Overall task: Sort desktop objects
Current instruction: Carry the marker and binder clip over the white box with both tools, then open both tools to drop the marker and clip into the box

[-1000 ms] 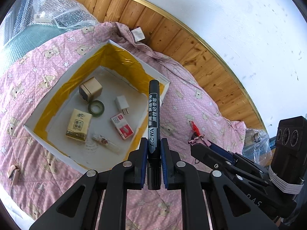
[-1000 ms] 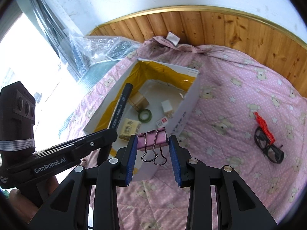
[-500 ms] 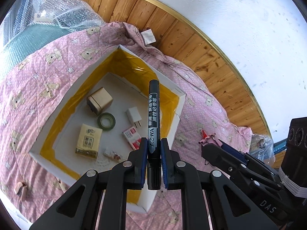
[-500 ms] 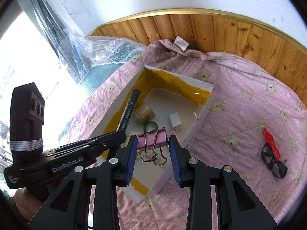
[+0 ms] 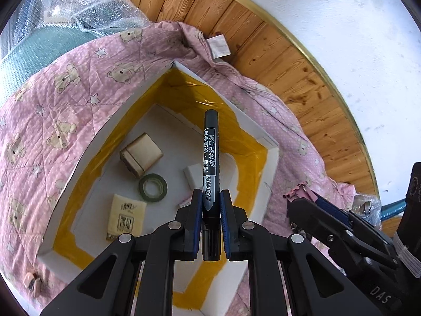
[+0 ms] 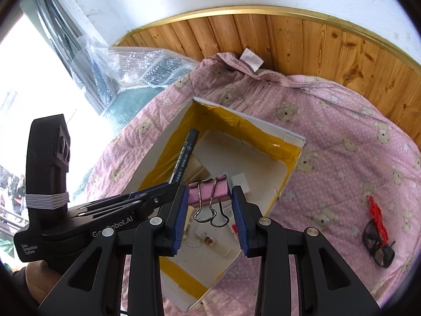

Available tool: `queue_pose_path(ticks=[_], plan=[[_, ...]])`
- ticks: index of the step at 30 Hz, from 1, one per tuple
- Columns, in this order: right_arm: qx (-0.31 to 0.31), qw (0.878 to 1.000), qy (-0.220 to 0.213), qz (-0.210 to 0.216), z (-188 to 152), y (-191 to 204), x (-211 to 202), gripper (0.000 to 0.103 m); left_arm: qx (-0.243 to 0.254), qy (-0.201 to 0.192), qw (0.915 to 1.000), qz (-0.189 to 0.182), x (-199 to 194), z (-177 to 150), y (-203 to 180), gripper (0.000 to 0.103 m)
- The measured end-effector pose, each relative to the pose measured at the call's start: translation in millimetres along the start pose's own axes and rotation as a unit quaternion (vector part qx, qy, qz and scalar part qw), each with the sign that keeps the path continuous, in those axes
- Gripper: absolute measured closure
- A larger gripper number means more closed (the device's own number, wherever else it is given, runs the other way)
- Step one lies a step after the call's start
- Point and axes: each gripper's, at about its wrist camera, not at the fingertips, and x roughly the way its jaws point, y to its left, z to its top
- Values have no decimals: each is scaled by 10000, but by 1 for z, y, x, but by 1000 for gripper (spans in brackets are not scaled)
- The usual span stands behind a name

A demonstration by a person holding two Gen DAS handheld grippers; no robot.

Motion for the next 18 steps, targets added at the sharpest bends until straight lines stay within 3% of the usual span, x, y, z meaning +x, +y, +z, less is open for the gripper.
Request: queue_pose_path(ticks=[6, 8, 9, 10, 18], plan=[[-68, 9999, 12, -156, 25, -15, 29, 66, -86, 91, 9999, 30, 30, 25, 7, 89], [-53, 9993, 127, -345, 31, -23, 46, 62, -183, 240, 9995, 88, 47, 33, 14, 81], [1, 9991, 174, -375, 31, -27, 52, 59, -309, 326, 9990, 90, 56, 36, 19, 72], [46, 9991, 210, -366, 32, -31, 57, 59, -397, 363, 9985, 70, 61, 38, 24, 70], [290, 9988, 355, -194, 10, -46, 61, 59, -529, 470, 9974, 137, 59, 28, 46, 70]])
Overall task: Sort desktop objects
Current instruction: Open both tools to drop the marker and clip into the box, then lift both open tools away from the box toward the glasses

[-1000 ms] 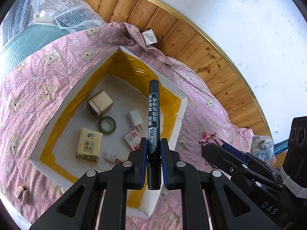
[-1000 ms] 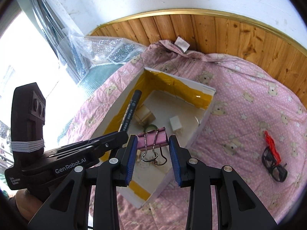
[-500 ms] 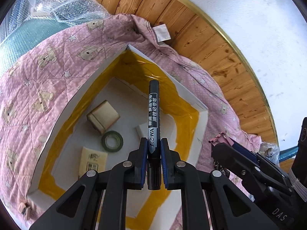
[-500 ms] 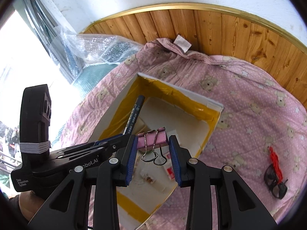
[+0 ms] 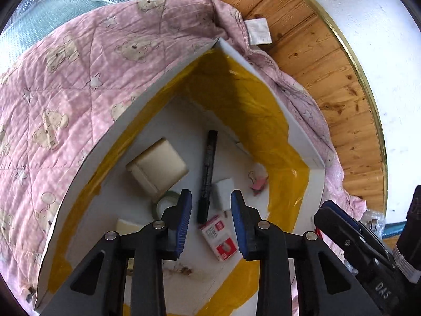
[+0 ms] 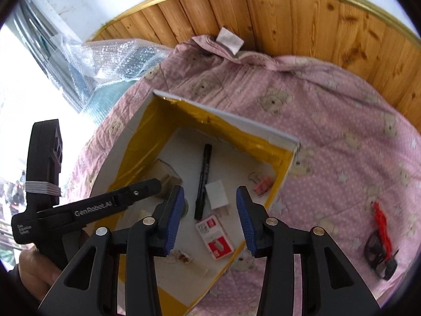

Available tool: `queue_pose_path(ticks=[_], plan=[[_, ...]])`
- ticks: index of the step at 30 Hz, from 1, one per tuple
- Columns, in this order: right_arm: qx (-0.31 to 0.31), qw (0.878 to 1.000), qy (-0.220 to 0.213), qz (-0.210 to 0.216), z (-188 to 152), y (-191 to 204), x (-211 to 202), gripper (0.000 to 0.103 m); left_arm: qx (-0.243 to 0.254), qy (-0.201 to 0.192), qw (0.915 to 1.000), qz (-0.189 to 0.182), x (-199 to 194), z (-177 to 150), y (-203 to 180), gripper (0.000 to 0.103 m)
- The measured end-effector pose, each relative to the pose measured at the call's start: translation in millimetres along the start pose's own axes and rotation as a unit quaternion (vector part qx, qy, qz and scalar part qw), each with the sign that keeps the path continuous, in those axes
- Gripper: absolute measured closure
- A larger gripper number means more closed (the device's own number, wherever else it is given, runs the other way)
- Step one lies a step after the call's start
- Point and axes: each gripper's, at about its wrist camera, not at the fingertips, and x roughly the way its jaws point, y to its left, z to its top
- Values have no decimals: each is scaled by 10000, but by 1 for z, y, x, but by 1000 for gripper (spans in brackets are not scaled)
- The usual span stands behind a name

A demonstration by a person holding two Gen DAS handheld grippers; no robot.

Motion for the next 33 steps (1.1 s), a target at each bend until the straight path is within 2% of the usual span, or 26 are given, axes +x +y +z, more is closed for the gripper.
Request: queue_pose_path(ticks=[13, 33], plan=[[83, 9998, 51, 157, -36, 11, -27, 59, 66, 259, 9996, -131, -12, -43, -9, 70], [-156, 9997, -167, 77, -66, 51, -72, 59, 284, 59, 9992, -292, -60, -77, -21, 70]])
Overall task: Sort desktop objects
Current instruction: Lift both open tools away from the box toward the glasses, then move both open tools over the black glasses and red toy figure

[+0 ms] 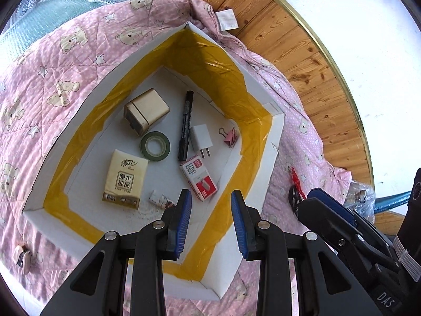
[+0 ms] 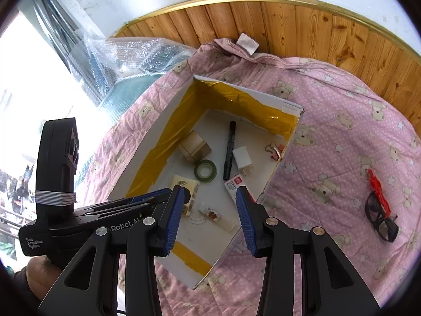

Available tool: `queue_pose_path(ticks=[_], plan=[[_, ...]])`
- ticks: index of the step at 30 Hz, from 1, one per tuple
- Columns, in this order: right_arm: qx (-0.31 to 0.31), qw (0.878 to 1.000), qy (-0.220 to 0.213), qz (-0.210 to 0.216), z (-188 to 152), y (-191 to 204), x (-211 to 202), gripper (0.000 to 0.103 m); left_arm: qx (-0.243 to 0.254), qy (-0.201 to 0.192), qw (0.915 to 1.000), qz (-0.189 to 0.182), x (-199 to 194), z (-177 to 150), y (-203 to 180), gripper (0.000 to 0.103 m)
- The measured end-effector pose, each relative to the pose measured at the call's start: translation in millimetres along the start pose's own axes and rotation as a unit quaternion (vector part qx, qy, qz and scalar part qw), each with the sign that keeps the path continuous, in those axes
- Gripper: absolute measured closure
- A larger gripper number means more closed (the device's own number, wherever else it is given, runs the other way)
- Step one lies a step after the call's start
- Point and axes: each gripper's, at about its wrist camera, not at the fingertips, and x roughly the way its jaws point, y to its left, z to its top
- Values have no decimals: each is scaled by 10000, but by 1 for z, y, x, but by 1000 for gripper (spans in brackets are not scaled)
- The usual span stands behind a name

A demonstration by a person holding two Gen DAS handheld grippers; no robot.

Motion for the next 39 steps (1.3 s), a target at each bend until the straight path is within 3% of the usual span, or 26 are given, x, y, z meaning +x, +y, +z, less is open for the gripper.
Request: queue_pose_path(ticks=[18, 39], plan=[[196, 9996, -183, 94, -41, -6, -34, 59, 329, -116, 9993, 157, -22, -39, -28, 70], [1228, 9910, -506, 145, -97, -97, -86, 59, 1119, 238, 9931, 276, 0, -85, -125, 70]])
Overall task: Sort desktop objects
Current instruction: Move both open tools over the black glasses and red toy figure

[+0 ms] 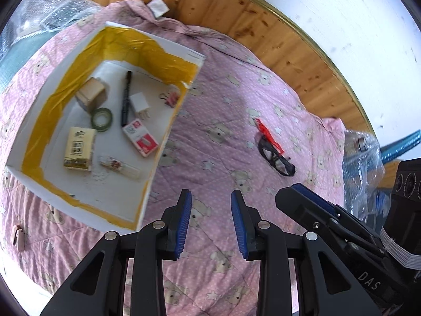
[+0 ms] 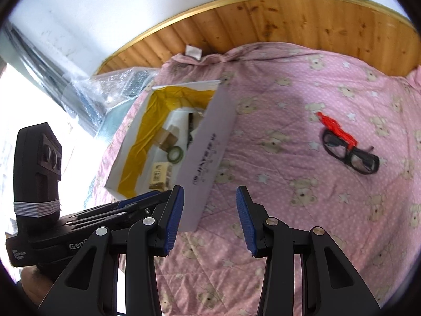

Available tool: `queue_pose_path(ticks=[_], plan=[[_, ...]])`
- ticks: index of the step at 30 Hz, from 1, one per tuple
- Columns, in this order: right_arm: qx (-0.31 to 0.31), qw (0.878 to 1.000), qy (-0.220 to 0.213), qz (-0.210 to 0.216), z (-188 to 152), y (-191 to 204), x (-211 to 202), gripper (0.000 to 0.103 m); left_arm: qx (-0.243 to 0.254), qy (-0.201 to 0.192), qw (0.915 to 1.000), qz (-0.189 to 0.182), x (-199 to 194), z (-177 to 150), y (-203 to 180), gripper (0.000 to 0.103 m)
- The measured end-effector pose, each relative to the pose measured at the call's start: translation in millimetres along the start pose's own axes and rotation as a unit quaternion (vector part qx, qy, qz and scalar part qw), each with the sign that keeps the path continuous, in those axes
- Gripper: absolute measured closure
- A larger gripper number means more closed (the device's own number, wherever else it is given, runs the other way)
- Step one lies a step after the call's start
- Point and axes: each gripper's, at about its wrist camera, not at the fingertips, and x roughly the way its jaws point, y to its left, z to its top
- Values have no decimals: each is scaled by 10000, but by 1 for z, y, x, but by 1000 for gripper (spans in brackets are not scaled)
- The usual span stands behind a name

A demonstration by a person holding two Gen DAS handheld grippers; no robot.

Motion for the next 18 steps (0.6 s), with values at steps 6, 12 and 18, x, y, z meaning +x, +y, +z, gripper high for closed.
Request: queue_pose_path(ticks=[6, 12, 18], plan=[[267, 9996, -79, -94, -4, -25, -12, 59, 249, 129, 9996, -38, 12, 1, -26, 70], [591, 9978, -136, -248, -9, -57, -21, 59, 462, 289, 9985, -96, 28, 0, -50, 70], [910, 9950, -161, -367, -15, -87, -27, 59, 624, 443, 9970, -123, 46, 0, -70, 70]])
